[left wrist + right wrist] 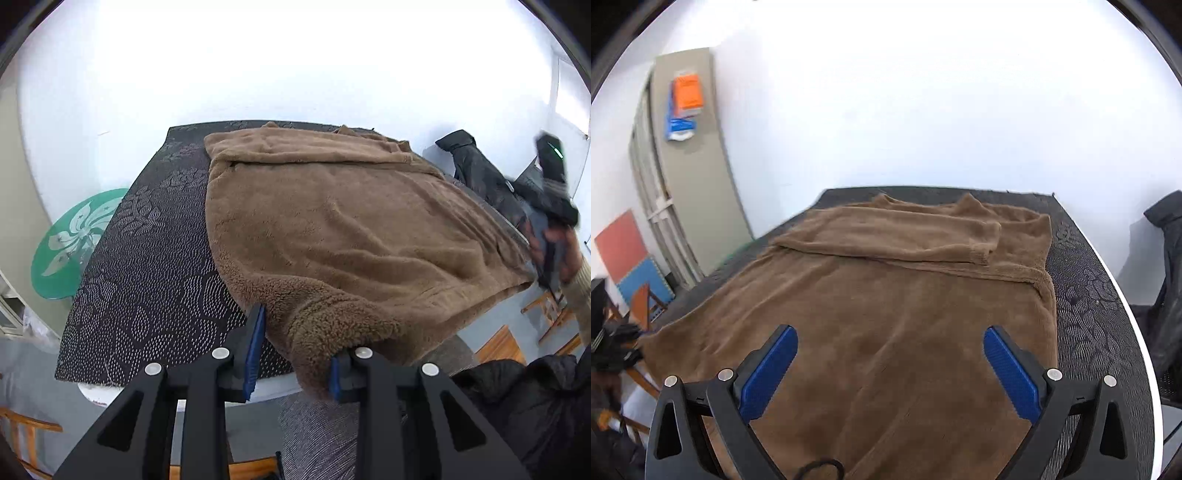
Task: Fold clothes
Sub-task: 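Grasp the sweatshirt hem with the left tool while the right tool grasps the hem, then lift the hem with both tools and fold it up toward the collar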
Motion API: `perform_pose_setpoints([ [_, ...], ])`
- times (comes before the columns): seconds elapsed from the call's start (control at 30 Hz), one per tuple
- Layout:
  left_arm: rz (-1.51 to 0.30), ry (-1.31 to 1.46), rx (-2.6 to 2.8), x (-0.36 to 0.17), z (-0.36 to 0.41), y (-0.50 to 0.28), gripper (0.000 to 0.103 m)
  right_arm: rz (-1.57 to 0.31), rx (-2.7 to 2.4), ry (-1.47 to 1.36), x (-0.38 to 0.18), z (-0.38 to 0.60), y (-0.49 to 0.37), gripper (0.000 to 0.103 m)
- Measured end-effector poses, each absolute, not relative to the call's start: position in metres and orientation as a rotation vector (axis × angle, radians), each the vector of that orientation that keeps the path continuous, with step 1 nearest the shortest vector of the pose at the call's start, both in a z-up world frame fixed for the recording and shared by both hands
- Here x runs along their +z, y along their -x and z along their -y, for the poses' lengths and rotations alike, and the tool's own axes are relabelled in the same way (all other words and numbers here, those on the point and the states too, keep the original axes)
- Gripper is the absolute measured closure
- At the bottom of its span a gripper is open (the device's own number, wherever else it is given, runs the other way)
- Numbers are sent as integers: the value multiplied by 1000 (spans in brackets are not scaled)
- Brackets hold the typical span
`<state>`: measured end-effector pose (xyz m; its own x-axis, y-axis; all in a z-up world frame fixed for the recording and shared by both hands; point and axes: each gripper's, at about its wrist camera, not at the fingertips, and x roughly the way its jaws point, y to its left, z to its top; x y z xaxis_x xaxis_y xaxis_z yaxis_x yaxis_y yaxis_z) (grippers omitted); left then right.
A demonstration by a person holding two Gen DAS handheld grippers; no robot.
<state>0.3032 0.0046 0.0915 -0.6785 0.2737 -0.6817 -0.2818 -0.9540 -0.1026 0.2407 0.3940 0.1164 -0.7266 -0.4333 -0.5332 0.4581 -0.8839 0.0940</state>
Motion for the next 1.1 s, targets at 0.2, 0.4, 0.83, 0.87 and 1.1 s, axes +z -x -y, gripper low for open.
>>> perform_pose_setpoints([
  [0.2, -21, 1033, 2626, 102, -7, -302, 70, -350, -2443, -684, 97, -355, -324, 1],
  [0.4, -8, 1031, 2617, 102, -6, -302, 70, -555, -2440, -703, 77, -336, -358, 1],
  [0.83, 44, 1013, 2657, 106, 1, -311, 70, -848, -2855, -765, 57, -375, -347, 1],
  [0.87, 51, 1012, 2659, 107, 3, -311, 70, -880, -2897, -757, 59, -380, -348, 1],
  [1.1, 76, 1032, 2654, 105, 5, -308, 70, -832, -3082, -788, 74, -431, -360, 1],
])
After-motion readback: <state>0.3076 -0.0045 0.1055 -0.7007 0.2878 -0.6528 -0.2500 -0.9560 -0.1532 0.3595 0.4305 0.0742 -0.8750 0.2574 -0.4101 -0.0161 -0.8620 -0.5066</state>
